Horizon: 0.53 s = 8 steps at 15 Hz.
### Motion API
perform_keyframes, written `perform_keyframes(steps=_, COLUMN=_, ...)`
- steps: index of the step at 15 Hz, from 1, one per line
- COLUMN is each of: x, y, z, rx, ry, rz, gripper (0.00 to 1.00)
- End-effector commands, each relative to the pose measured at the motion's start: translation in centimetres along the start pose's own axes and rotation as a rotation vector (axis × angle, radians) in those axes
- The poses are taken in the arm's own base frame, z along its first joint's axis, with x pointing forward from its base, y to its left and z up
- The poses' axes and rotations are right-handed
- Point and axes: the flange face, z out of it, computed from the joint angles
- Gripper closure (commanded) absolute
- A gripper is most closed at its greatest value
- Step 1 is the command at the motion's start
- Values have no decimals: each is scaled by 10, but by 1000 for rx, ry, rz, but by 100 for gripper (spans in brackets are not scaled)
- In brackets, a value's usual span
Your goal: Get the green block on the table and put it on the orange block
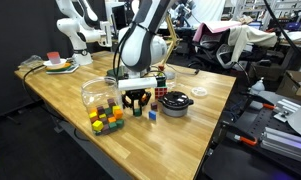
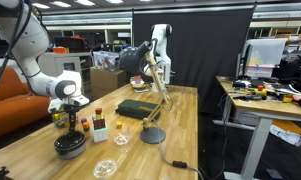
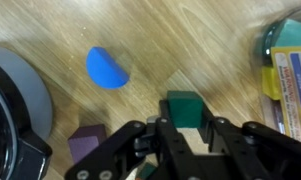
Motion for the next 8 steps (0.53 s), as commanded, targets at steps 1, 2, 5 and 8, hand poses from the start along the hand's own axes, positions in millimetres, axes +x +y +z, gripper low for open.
perform_keyframes(steps=1, x=1, y=8, z=-18, rx=13, ry=5, rz=-12, gripper=93)
perform_keyframes(steps=2, x=-1, y=8, z=-26, rx=20, ry=6, rz=-27, gripper=93)
perform_keyframes(steps=5, x=-8, y=8, z=-55, rx=30, ry=14, rz=-101, gripper=93)
perform_keyframes(steps=8, x=-13, y=15, z=-87, rx=33, ry=35, rz=-148, gripper=93)
